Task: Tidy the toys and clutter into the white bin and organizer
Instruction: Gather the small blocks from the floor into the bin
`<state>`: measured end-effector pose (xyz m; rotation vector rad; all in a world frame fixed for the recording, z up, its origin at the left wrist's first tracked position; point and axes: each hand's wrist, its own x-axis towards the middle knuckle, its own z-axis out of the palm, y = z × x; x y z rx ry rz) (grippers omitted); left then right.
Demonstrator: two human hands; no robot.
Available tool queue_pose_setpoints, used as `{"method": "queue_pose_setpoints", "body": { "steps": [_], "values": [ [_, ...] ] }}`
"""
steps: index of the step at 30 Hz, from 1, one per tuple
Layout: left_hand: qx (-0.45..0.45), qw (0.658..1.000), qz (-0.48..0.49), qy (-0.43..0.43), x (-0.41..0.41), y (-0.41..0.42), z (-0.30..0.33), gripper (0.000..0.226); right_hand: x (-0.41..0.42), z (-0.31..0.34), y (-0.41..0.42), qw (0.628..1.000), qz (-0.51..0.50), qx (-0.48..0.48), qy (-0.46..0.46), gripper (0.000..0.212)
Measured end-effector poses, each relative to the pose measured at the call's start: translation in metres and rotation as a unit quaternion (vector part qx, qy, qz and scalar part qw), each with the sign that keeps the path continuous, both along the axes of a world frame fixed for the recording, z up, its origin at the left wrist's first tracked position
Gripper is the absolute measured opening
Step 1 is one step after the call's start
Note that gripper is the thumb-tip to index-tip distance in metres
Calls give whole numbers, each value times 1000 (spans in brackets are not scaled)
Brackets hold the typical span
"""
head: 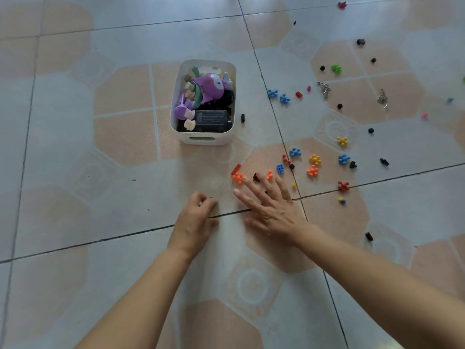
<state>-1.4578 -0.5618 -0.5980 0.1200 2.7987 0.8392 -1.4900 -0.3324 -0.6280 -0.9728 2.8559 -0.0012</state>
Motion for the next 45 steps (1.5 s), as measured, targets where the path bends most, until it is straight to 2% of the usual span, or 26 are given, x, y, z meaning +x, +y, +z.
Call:
{"method": "queue_pose_setpoints", "body": {
  "steps": [8, 12, 15, 17, 19, 21, 23, 24, 26, 30, 34, 37, 40, 43, 45],
  "values": [
    [45, 998, -32, 37, -98, 82, -1, 34, -64, -3, 30, 995, -100, 15, -12, 69],
    [91, 993, -67, 30, -150, 116, 6, 46, -108, 12, 60, 986, -161, 15, -30, 73],
    [82, 993, -38, 77, -156, 119, 18, 48, -98, 27, 81, 984, -176, -12, -13, 70],
    [68, 993, -18, 97, -132, 111, 17, 56, -60, 31, 98, 978, -205, -47, -11, 68],
    [18, 997, -16, 75, -96, 97, 4, 79, -7, 26, 109, 951, -303, -64, -21, 74],
    [-64, 997, -26, 28, -68, 85, -15, 100, 39, 17, 111, 905, -420, -53, -49, 85],
    [-127, 990, -49, 23, -62, 85, -28, 102, 62, 8, 108, 866, -490, -43, -92, 90],
    [-141, 988, -59, 33, -66, 90, -32, 100, 63, 4, 106, 857, -504, -46, -96, 89],
    [-156, 982, -93, 50, -78, 105, -34, 93, 49, 1, 102, 859, -504, -46, -81, 86],
    [-160, 972, -161, 61, -104, 141, -35, 80, 4, -3, 98, 898, -434, -39, -63, 78],
    [-171, 965, -174, 94, -144, 173, -41, 73, -57, -2, 99, 923, -377, -45, -60, 70],
    [-144, 970, -178, 86, -171, 190, -35, 67, -69, 10, 103, 925, -374, -51, -46, 70],
    [-107, 971, -184, 111, -163, 194, -22, 66, -28, 20, 106, 895, -439, -77, 7, 64],
    [-90, 952, -257, 143, -120, 182, -15, 68, 37, 15, 107, 828, -557, -63, 3, 67],
    [-117, 942, -282, 142, -91, 164, -21, 67, 70, 4, 103, 793, -608, -43, -16, 71]
  ]
}}
